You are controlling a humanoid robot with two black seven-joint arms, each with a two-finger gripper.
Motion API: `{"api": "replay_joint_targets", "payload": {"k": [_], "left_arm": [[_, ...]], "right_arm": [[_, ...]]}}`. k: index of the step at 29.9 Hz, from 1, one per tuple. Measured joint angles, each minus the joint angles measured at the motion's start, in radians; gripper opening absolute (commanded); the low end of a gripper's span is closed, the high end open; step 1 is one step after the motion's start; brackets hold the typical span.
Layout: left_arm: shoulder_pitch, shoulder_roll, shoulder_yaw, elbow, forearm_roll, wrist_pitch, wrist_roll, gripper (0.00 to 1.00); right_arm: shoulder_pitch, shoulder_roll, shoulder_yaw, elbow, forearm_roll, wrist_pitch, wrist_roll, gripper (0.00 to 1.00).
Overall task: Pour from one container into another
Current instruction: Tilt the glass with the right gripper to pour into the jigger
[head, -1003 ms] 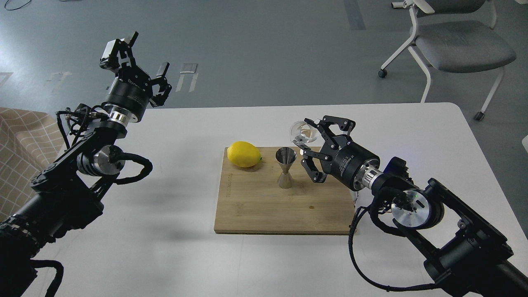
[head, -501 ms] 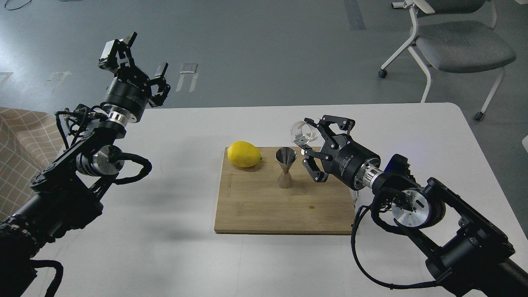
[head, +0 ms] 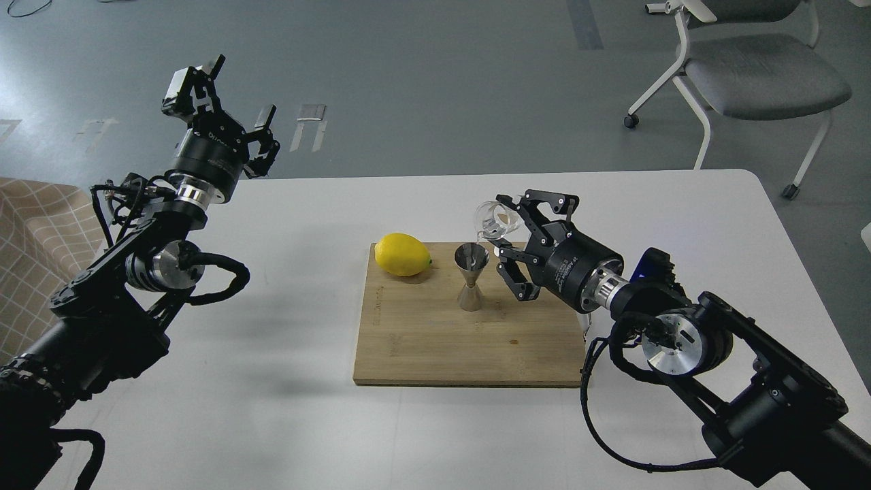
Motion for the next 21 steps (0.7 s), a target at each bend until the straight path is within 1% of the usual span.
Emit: {"api": "replay_joint_targets", "payload": {"k": [21], "left_arm": [[0.0, -0.002, 0.002, 0.0, 0.0, 0.0, 0.0, 0.98]], "right_arm": [[0.003, -0.002, -0.003, 0.002, -0.078, 0.0, 0.0, 0.42]]}}
